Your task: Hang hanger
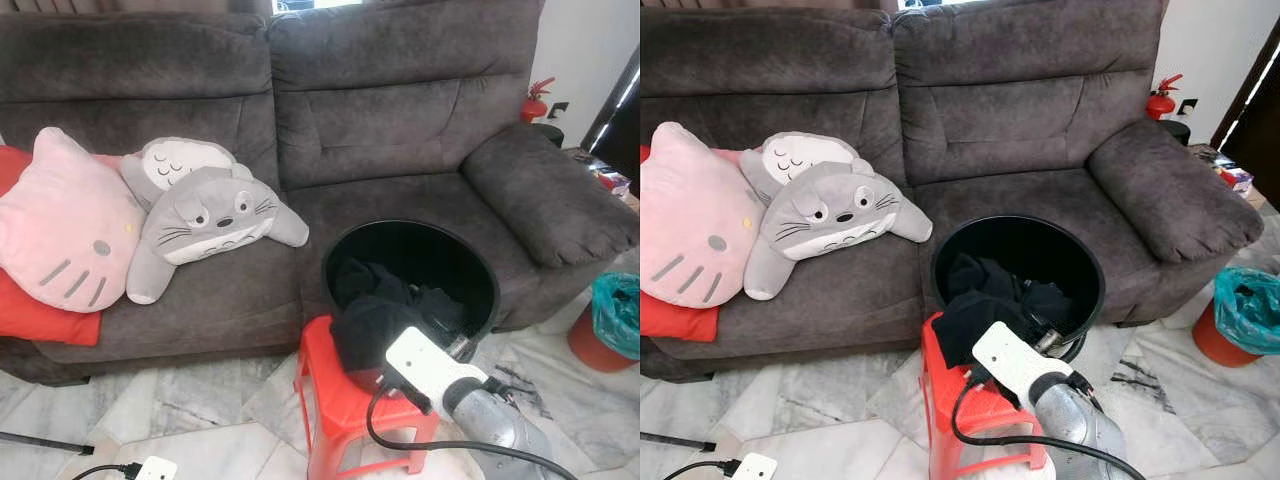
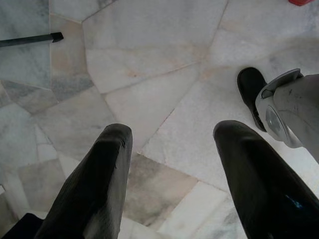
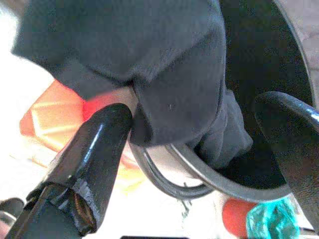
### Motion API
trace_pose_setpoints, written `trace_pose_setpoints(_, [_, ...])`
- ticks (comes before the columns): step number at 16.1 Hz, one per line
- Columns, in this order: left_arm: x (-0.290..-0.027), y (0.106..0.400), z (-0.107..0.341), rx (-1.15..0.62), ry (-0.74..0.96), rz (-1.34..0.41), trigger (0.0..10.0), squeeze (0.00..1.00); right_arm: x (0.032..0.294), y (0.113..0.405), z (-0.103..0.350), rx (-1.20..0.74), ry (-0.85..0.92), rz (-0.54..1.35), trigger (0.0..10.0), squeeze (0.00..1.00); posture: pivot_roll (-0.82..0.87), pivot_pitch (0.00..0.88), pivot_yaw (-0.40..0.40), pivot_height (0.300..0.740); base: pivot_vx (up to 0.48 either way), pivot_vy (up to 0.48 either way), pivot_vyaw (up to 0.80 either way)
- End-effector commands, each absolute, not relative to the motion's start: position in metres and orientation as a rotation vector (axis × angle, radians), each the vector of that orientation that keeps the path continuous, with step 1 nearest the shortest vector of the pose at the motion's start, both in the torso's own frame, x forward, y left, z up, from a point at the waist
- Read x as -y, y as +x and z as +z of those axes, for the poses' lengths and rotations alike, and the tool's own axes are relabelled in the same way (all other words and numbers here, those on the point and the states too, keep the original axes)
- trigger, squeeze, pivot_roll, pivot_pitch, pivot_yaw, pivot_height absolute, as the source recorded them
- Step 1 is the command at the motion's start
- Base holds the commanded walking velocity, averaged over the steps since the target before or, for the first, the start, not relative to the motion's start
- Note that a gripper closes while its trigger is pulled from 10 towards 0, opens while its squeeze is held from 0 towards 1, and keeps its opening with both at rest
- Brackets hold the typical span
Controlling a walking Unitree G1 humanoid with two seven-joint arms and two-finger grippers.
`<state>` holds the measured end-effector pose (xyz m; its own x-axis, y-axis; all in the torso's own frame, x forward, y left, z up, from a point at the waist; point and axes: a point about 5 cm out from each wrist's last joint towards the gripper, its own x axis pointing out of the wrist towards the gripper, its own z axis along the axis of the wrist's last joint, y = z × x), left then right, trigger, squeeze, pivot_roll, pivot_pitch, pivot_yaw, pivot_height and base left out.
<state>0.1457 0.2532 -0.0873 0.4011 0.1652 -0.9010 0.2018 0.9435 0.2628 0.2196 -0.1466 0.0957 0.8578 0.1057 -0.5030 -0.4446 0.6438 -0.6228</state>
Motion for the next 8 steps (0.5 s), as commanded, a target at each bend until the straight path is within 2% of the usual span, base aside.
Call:
trace_pose_setpoints(1, [-0.2539, 0.1431, -0.0881, -1.175, 0.357, -0.023, 10.0, 0.0, 0.149, 0.2199, 0.0944, -0.456, -0.828, 0.309, 10.0, 0.0, -0.25, 0.0, 0.016, 0.74, 0.0, 0.0, 0.0])
trace_pose_setpoints(8, [-0.2544, 0.1435, -0.0878, -1.173, 0.361, -0.019, 10.0, 0.0, 0.1474, 0.2243, 0.0964, -0.388, -0.854, 0.29, 10.0, 0.0, -0.25, 0.0, 0.017, 0.74, 0.0, 0.0, 0.0])
